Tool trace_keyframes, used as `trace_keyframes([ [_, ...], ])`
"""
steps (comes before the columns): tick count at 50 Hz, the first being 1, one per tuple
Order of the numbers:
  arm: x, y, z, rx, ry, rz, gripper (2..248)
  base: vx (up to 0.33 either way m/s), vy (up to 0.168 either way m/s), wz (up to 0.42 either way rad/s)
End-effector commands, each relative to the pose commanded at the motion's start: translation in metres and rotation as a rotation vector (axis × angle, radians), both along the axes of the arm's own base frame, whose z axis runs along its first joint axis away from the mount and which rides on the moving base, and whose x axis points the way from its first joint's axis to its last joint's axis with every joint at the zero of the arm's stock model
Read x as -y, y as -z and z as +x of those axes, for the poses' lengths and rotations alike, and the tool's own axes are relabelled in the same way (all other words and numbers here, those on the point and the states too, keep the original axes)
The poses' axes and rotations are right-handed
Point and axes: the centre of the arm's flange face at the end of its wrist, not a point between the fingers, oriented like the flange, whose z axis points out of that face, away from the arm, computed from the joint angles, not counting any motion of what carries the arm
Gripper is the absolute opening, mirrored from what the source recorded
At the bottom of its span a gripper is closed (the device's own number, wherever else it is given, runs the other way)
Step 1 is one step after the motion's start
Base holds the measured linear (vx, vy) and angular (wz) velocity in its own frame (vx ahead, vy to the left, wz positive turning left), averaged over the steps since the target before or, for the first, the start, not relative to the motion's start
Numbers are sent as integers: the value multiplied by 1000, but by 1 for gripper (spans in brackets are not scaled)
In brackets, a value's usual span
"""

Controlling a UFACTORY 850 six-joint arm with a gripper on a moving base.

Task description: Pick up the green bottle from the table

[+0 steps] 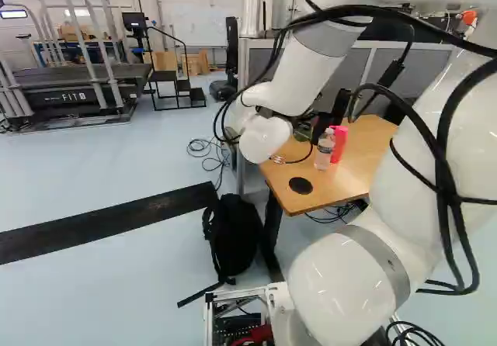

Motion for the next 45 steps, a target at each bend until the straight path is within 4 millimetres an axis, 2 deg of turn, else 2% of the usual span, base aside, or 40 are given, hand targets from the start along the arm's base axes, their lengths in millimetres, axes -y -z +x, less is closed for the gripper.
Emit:
trace_keyframes([
  [45,24,24,-32,-75,-389,41,120,0,0,0],
])
